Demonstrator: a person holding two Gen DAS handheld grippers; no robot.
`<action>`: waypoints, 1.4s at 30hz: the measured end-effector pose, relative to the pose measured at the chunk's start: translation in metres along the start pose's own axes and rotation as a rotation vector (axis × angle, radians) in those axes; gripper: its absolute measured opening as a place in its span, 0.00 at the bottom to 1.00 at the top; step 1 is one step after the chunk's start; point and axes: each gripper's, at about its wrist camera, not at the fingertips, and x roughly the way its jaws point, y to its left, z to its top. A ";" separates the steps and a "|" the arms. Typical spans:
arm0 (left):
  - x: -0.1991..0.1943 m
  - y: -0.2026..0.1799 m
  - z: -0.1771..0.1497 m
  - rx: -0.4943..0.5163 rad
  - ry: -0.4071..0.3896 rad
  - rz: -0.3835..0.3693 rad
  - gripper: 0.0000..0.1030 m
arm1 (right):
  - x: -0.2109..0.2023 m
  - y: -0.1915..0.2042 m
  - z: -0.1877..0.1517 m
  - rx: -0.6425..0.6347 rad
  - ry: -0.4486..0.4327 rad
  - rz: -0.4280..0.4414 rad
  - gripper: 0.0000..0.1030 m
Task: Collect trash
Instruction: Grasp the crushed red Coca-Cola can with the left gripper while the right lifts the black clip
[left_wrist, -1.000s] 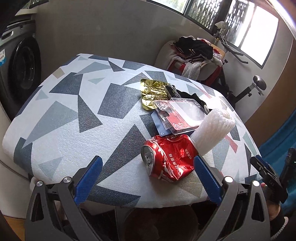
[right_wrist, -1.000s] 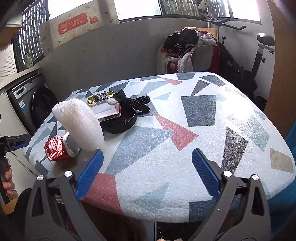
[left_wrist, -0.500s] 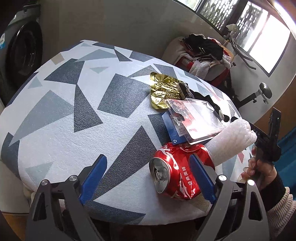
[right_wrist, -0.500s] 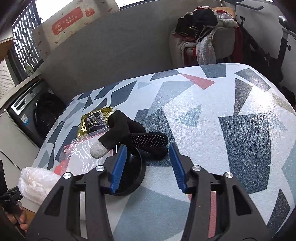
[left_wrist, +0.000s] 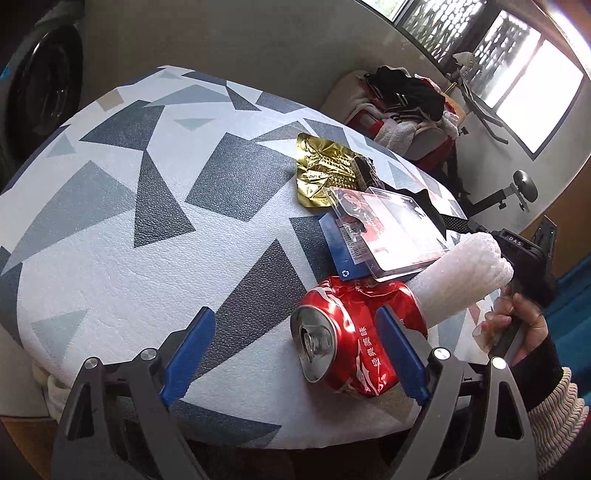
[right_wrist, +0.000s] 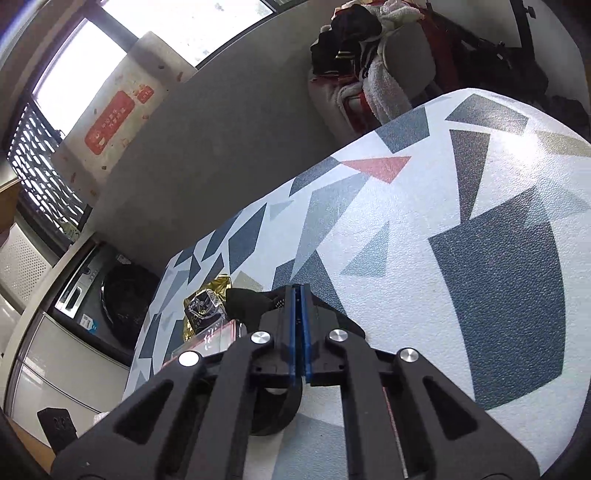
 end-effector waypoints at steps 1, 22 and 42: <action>0.000 0.000 0.000 0.000 0.001 -0.001 0.83 | -0.011 0.001 0.006 -0.002 -0.039 0.000 0.07; 0.028 -0.032 0.002 0.068 0.075 0.174 0.65 | -0.106 0.048 -0.060 -0.271 -0.087 0.016 0.07; -0.025 -0.050 -0.005 0.158 -0.021 0.085 0.28 | -0.166 0.094 -0.090 -0.365 -0.090 0.042 0.07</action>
